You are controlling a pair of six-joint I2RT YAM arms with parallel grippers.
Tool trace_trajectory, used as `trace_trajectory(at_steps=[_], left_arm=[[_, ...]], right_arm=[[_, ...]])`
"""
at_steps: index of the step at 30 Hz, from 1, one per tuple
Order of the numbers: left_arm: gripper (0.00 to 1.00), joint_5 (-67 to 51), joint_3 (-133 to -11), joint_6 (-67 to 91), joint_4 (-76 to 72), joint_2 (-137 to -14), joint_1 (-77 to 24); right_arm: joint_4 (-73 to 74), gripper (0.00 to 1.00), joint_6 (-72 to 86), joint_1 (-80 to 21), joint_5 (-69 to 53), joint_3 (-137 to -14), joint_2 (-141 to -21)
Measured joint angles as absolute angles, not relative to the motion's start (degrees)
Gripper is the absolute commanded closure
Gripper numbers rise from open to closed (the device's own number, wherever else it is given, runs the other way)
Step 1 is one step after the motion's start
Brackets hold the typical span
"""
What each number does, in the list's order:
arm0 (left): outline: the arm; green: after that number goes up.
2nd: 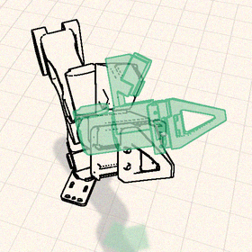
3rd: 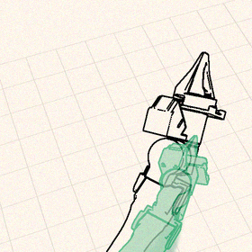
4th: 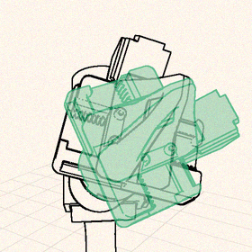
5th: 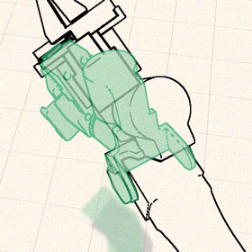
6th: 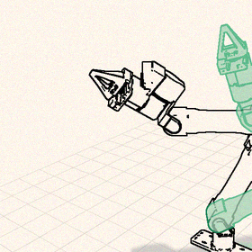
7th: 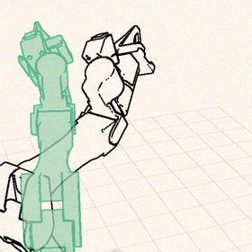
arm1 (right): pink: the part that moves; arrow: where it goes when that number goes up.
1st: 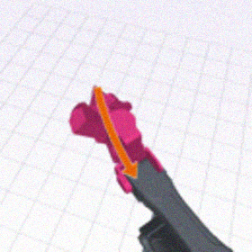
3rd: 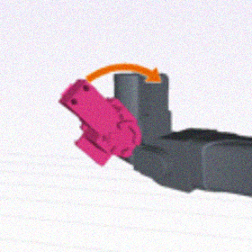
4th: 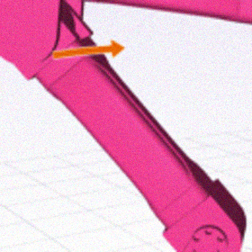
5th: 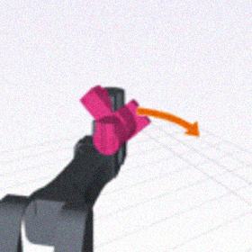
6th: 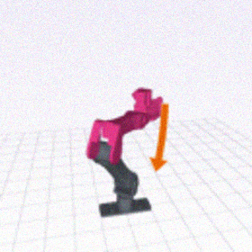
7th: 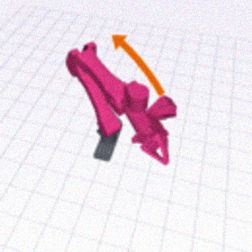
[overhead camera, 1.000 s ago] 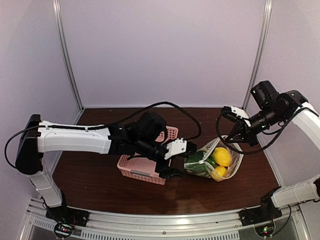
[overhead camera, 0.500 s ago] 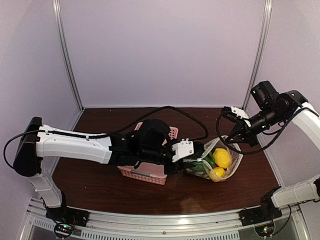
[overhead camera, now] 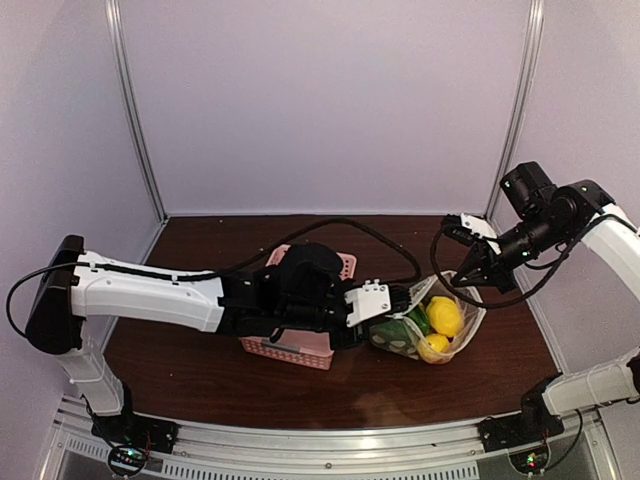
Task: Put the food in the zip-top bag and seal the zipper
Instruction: Pass from the right arm to the left, then hold the zipper from the zipper food storage bag.
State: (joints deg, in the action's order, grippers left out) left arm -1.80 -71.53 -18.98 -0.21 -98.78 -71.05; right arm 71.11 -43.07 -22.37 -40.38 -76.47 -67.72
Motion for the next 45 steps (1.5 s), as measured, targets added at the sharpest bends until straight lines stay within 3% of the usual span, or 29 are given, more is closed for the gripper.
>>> trace_trajectory(at_steps=[3, 9, 11, 27, 33, 39, 45], left_arm=[[1.00, -2.2, -71.6, -17.8, 0.1, -98.1, -71.0], [1.00, -6.7, -77.0, -12.3, 2.9, -96.2, -69.3], [1.00, -8.7, -78.5, -10.4, 3.2, -96.1, -68.3], [1.00, -19.7, -81.3, 5.6, 4.7, -99.7, -61.5], [1.00, -20.6, -81.3, 9.7, 2.4, -100.7, -61.0], [1.00, -22.1, -81.3, 14.6, 0.0, -101.6, -60.3], [1.00, -22.8, -81.3, 17.8, -1.3, -101.7, -59.3]], right_arm=[[71.6, 0.91, -43.8, -22.4, -37.5, -76.9, -68.2], [75.2, 0.46, -48.9, -22.3, -33.0, -86.0, -69.6], [75.3, 0.43, -50.4, -22.4, -33.0, -88.9, -69.3], [64.4, 0.46, -40.4, -31.9, -41.1, -85.8, -73.3], [58.8, 0.53, -36.1, -33.1, -41.1, -85.1, -75.4], [57.3, 0.55, -34.3, -35.0, -41.0, -84.8, -76.7], [57.1, 0.66, -33.5, -36.2, -39.6, -84.9, -78.6]])
